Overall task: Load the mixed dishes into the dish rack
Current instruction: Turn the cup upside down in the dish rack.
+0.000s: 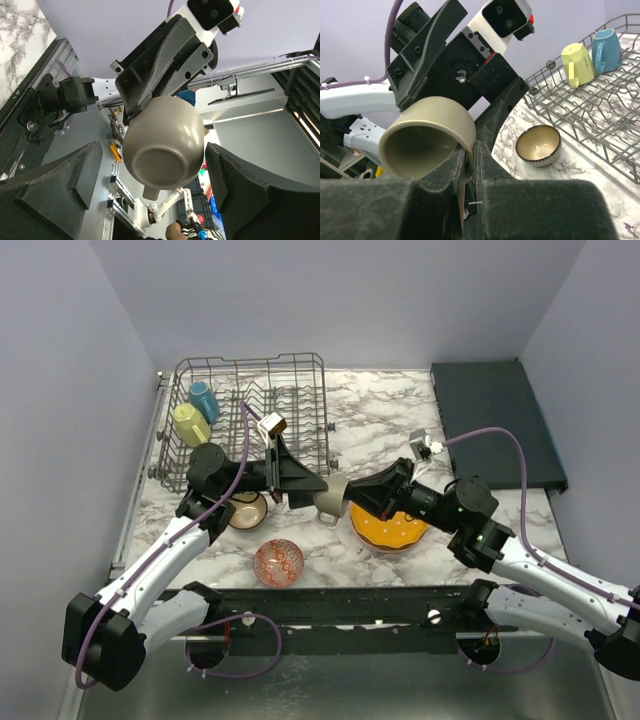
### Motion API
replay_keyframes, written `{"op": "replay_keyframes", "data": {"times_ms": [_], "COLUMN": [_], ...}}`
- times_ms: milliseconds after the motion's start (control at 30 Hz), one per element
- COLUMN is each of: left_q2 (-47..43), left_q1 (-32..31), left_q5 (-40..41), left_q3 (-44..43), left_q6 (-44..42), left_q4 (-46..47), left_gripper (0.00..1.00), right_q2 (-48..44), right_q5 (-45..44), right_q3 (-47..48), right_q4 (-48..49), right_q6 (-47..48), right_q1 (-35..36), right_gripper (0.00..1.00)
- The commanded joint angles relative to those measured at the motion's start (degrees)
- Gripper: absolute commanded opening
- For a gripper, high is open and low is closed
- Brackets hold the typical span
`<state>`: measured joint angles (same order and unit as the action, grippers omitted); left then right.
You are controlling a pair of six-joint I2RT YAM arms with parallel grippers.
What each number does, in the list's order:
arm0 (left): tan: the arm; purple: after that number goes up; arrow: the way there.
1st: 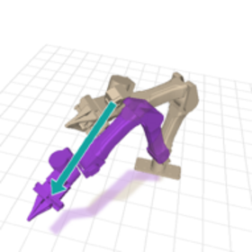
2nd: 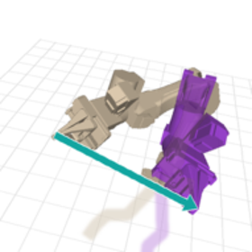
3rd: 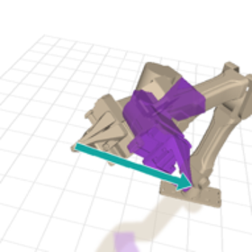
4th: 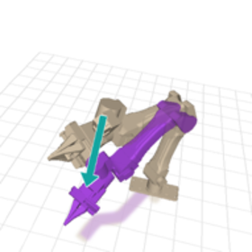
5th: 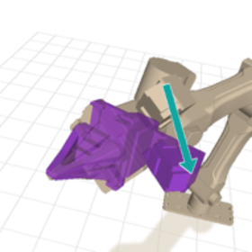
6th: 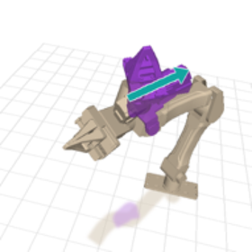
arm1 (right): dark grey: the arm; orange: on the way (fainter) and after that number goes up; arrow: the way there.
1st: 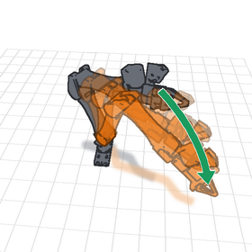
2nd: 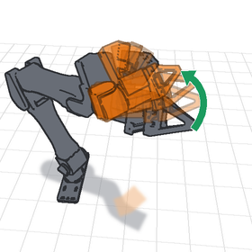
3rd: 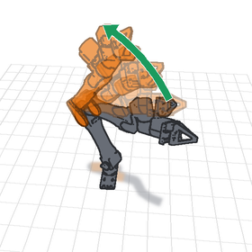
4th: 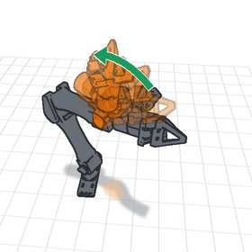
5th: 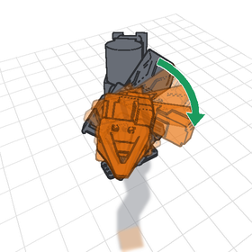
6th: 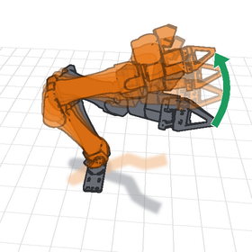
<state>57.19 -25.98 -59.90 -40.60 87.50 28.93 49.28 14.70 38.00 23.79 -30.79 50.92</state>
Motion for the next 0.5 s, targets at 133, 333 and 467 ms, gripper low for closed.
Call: {"op": "replay_keyframes", "data": {"times_ms": [133, 333, 467], "left_q2": [-1.4, -1.4, -1.5], "left_q1": [0.1, 0.1, 0.1], "left_q5": [-2.2, -2.6, -2.8], "left_q3": [-0.2, -0.3, -0.2], "left_q6": [0.0, 0.2, 0.1], "left_q4": [3.0, 3.6, 3.8], "left_gripper": [0.89, 0.86, 0.83], "right_q2": [1.9, 2.9, 3.3], "right_q5": [0.2, 0.4, 0.2], "right_q3": [0.5, 0.8, 0.8], "right_q4": [5.7, 6.1, 6.8], "right_q6": [0.2, 0.2, 0.0], "right_q1": [0.2, 0.2, 0.2], "right_gripper": [0.01, 0.01, 0.01]}}
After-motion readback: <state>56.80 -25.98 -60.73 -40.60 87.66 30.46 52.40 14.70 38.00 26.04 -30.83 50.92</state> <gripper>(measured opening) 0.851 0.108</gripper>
